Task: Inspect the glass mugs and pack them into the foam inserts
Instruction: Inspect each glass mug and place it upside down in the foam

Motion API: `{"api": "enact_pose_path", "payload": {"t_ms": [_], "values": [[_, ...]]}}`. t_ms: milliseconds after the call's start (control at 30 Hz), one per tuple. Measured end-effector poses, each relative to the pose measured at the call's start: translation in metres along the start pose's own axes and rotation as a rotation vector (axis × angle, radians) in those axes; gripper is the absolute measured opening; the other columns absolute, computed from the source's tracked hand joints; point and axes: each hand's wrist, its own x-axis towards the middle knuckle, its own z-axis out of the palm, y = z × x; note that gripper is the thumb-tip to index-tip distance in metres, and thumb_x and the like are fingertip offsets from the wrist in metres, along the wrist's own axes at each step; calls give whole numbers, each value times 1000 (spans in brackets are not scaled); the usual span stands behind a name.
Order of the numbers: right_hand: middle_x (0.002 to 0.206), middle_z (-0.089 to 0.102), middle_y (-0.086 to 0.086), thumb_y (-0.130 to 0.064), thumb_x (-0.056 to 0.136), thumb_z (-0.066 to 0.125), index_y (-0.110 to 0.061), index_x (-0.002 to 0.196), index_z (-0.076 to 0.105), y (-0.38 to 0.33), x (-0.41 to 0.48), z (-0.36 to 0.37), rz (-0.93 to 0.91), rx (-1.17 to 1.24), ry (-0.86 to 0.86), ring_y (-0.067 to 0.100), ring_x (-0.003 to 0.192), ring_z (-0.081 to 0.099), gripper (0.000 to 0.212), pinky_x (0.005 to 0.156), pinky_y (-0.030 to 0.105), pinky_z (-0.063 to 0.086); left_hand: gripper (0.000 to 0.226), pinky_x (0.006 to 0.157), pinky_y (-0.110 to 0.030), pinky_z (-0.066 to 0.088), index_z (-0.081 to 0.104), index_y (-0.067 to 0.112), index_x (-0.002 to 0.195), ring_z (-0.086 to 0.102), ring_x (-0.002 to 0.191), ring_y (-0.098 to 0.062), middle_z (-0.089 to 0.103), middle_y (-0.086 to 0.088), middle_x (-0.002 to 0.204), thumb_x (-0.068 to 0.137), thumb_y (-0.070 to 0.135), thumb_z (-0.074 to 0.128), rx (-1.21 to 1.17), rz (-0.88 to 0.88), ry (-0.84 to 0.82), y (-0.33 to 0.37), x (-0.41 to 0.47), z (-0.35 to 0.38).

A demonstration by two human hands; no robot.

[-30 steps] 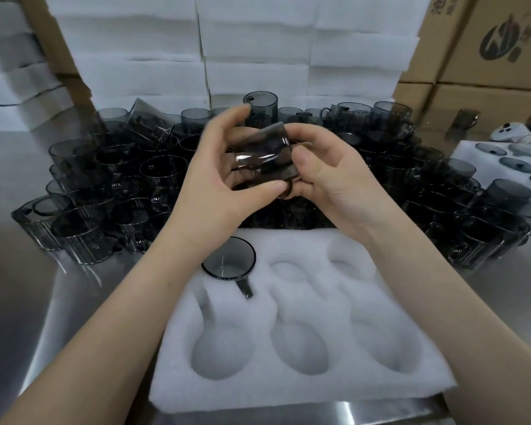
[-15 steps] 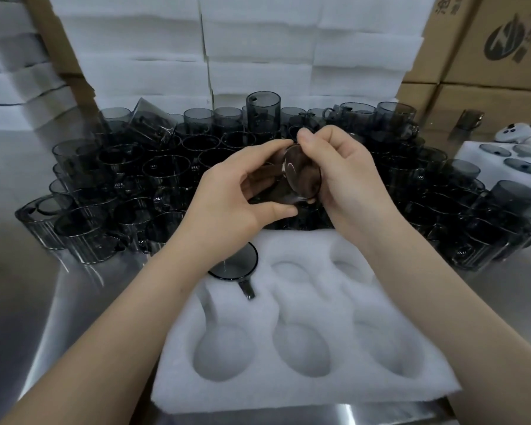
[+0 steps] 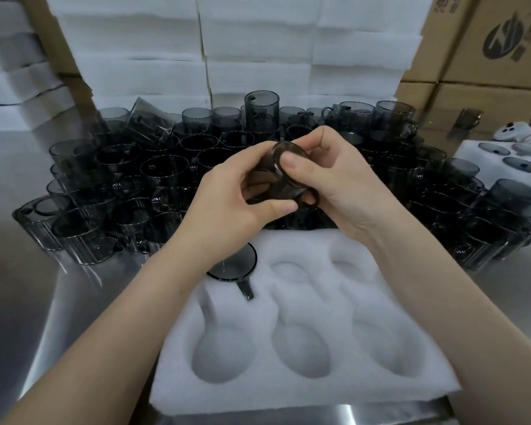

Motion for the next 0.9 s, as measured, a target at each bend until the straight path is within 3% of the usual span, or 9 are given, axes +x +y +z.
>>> {"api": "enact_pose_path", "payload": {"t_ms": [67, 167, 300, 400, 567, 733, 900], "values": [[63, 61, -7, -25, 88, 70, -16, 79, 52, 2, 1, 4, -72, -80, 103, 5, 51, 52, 21, 41, 18, 37, 62, 100, -36, 51, 58, 15, 128, 65, 110, -14, 66, 0, 116, 70, 10, 80, 65, 24, -1, 1, -1, 1], [57, 53, -3, -21, 98, 57, -14, 72, 48, 3, 2, 7, -119, -69, 195, 9, 44, 44, 29, 38, 19, 33, 62, 98, -35, 52, 59, 16, 126, 66, 107, -12, 67, 3, 114, 68, 14, 82, 89, 35, 23, 2, -1, 2], [81, 61, 7, -25, 101, 51, -14, 91, 56, 1, 1, 3, -4, 144, 95, 20, 66, 54, 16, 51, 28, 50, 53, 100, -39, 51, 59, 16, 121, 65, 111, -15, 67, -1, 118, 71, 16, 77, -12, 43, 92, 4, 0, 1], [72, 57, 1, -41, 98, 51, -13, 91, 54, 1, 2, -1, 114, 89, -3, 18, 61, 56, 29, 60, 38, 55, 51, 102, -36, 49, 55, 11, 124, 63, 114, -13, 66, -1, 120, 76, 12, 72, -70, 50, 147, 3, 0, -2], [57, 52, 1, -46, 98, 45, -19, 64, 56, 2, 0, 1, 139, 89, -127, 16, 45, 45, 45, 50, 31, 47, 63, 101, -30, 48, 42, 17, 137, 60, 117, -16, 60, -8, 125, 80, 4, 66, -105, 87, 150, 4, 0, -3], [60, 49, 1, -37, 101, 42, -17, 67, 59, 2, 0, 2, 110, 286, -211, 13, 49, 40, 43, 51, 25, 43, 58, 95, -25, 50, 39, 3, 141, 62, 109, -3, 60, -4, 122, 89, -5, 62, -118, 87, 179, 6, -1, -4], [67, 51, 1, -29, 97, 46, -14, 84, 64, 3, -2, 4, -44, 334, -260, 11, 52, 44, 27, 52, 25, 44, 46, 96, -39, 53, 46, 0, 132, 64, 113, -28, 63, -19, 123, 92, 21, 55, -244, 17, 184, 12, 0, -4]]}}
